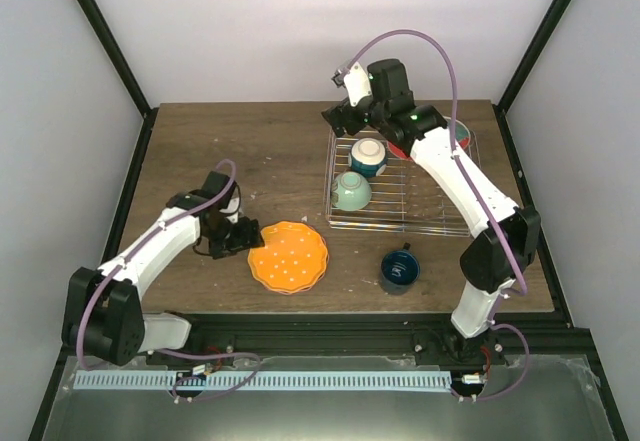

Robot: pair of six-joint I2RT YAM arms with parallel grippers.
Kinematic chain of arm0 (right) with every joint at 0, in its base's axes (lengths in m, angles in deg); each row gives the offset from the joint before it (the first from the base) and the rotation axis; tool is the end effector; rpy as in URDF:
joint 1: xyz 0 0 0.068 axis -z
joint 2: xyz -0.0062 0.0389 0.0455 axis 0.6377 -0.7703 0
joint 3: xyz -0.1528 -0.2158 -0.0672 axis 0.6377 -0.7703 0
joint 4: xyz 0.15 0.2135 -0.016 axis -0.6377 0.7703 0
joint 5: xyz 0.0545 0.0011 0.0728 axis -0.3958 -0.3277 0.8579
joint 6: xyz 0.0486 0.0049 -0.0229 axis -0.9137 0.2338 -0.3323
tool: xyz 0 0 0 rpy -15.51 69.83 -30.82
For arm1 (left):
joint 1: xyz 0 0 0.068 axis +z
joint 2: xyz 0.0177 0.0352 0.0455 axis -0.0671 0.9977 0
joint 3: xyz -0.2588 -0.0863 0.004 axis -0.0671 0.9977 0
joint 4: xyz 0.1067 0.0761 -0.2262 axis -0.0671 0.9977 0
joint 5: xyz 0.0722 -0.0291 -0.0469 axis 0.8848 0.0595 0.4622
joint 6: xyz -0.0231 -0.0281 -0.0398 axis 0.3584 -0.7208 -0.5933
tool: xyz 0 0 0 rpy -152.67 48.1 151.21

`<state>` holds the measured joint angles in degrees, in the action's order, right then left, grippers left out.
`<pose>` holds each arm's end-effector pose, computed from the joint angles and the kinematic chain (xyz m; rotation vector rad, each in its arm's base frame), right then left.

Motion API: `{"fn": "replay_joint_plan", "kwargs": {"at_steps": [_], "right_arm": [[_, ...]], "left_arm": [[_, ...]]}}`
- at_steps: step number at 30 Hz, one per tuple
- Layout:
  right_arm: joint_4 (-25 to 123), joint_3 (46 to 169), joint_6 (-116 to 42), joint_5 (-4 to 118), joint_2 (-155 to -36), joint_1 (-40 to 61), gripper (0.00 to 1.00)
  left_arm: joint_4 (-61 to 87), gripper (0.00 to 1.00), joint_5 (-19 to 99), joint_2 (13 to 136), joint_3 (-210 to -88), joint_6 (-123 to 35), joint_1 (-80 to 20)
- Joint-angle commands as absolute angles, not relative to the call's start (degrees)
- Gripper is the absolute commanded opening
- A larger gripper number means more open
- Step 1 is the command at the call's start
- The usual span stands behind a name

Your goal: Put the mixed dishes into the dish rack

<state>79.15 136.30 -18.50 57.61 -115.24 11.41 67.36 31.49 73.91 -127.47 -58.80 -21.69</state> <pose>0.3555 0.1962 0.3987 -0.7817 1.9009 0.3208 0.2107 -0.0784 0.2187 -0.1660 2.9769 -0.5357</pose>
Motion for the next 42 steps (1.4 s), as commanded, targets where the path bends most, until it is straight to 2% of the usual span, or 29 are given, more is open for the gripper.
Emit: {"fn": "replay_joint_plan", "kwargs": {"at_steps": [1, 12, 16, 18, 22, 30, 42], "right_arm": [[84.5, 138.8, -20.9, 55.5, -114.8, 11.2, 0.92], [83.6, 133.7, -20.2, 55.0, -111.2, 11.1, 0.91], [83.4, 133.2, -20.1, 55.4, -111.1, 11.1, 0.91], [83.4, 133.4, -20.1, 55.5, -111.1, 11.1, 0.91], [83.4, 133.2, -19.7, 55.2, -111.1, 11.1, 0.91], [83.4, 133.1, -19.3, 54.8, -111.7, 11.1, 0.91], [83.9, 132.3, -20.6, 58.2, -113.0, 11.1, 0.91]], "left_arm": [[68.2, 0.78, 33.6, 74.0, -125.9, -60.3, -24.3], [62.8, 0.66, 36.6, 76.8, -121.9, -61.9, -27.0], [61.1, 0.57, 37.4, 77.9, -121.4, -61.9, -27.0], [59.6, 0.51, 37.7, 77.9, -120.9, -62.2, -27.0], [57.5, 0.31, 35.9, 79.1, -120.1, -62.3, -27.0], [58.4, 0.02, 35.8, 79.0, -121.2, -60.8, -27.0], [66.1, 0.0, 32.9, 70.2, -124.6, -59.1, -23.4]]}}
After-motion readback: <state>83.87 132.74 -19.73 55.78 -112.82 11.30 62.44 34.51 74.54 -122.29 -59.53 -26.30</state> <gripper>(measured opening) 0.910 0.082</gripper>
